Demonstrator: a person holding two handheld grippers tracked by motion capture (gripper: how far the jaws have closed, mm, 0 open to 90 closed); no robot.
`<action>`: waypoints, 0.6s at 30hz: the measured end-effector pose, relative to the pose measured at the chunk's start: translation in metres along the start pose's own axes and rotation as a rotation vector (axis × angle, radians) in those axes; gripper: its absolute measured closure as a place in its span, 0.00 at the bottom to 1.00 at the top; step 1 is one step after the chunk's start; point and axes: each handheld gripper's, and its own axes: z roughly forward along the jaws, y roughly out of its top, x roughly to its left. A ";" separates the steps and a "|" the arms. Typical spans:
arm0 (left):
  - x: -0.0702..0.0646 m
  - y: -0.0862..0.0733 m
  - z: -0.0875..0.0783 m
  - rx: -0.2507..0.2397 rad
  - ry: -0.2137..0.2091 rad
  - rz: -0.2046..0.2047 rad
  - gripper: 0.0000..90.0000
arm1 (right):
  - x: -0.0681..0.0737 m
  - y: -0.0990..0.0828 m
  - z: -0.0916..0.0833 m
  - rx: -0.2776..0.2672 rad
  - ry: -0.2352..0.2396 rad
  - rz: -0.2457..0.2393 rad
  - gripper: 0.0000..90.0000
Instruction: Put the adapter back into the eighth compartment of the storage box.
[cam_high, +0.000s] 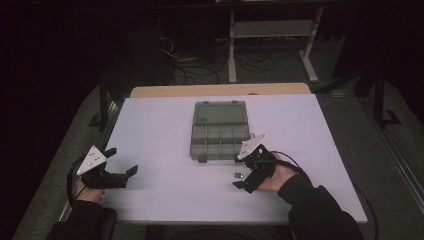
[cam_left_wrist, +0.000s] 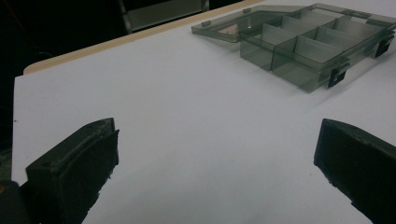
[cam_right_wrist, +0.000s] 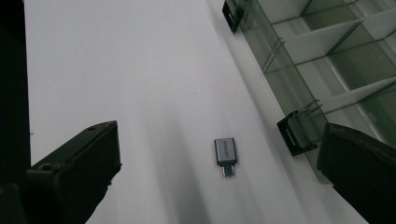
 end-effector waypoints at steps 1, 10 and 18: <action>0.000 0.000 0.000 0.000 0.000 0.000 0.00 | 0.000 0.000 0.000 0.000 0.000 0.000 0.00; 0.000 0.000 0.000 0.001 0.000 0.001 0.00 | 0.001 0.000 0.008 0.034 0.019 -0.010 0.00; 0.000 0.000 0.000 0.001 -0.001 0.002 0.00 | 0.001 -0.001 0.018 0.065 0.028 -0.022 0.00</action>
